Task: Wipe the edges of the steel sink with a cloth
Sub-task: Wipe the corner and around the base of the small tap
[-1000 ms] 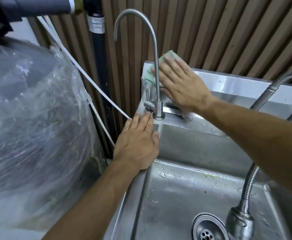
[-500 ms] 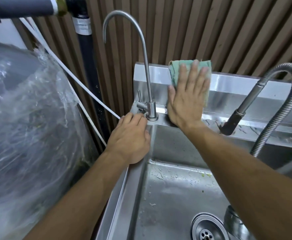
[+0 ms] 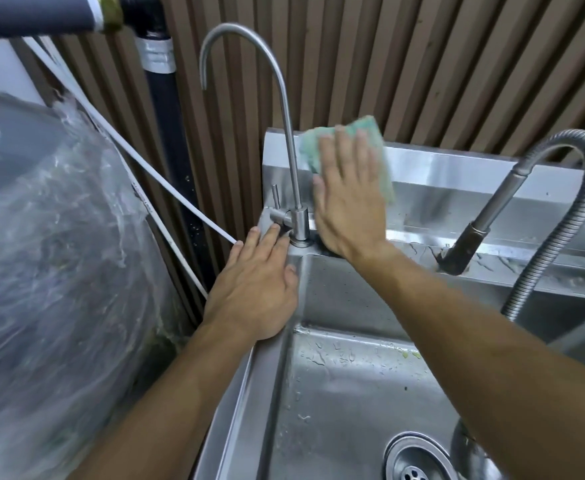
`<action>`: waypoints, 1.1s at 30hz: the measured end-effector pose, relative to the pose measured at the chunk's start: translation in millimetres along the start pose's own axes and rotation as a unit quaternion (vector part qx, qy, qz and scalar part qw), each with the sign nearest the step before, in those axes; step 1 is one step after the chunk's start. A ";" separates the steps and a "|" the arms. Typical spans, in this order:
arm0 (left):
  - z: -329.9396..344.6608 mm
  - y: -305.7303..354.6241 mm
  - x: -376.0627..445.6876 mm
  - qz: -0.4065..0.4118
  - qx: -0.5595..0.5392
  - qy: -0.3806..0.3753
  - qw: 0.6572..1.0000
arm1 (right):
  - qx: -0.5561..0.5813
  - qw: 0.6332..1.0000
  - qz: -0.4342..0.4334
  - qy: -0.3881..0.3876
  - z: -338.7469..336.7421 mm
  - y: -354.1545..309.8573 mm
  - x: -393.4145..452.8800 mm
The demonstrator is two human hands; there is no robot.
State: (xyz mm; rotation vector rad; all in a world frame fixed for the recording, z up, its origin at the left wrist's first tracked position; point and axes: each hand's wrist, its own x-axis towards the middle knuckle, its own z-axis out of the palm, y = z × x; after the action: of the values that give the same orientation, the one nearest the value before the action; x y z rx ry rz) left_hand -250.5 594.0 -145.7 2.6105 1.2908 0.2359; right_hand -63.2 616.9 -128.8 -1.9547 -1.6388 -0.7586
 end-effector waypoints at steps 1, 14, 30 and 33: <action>0.1 -0.7 0.5 0.000 0.000 -0.003 1.000 | -0.009 0.998 -0.053 -0.012 1.0 -1.8 9.2; -4.1 0.4 -4.3 0.005 0.014 -0.019 1.000 | -0.199 0.944 -0.260 -0.046 -30.6 79.4 6.6; -2.6 3.3 -4.6 -0.013 0.030 -0.021 0.999 | -0.308 0.743 -0.577 -0.145 -25.8 88.8 51.0; -0.8 1.9 -4.0 -0.012 0.028 -0.019 0.999 | -0.298 0.746 -0.584 -0.117 -16.6 49.8 71.2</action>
State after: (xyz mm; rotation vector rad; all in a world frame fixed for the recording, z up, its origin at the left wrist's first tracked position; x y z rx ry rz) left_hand -251.6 589.8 -144.7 2.6296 1.3336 0.1472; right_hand -6.6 648.6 -68.7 -1.0919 -3.0874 -1.6838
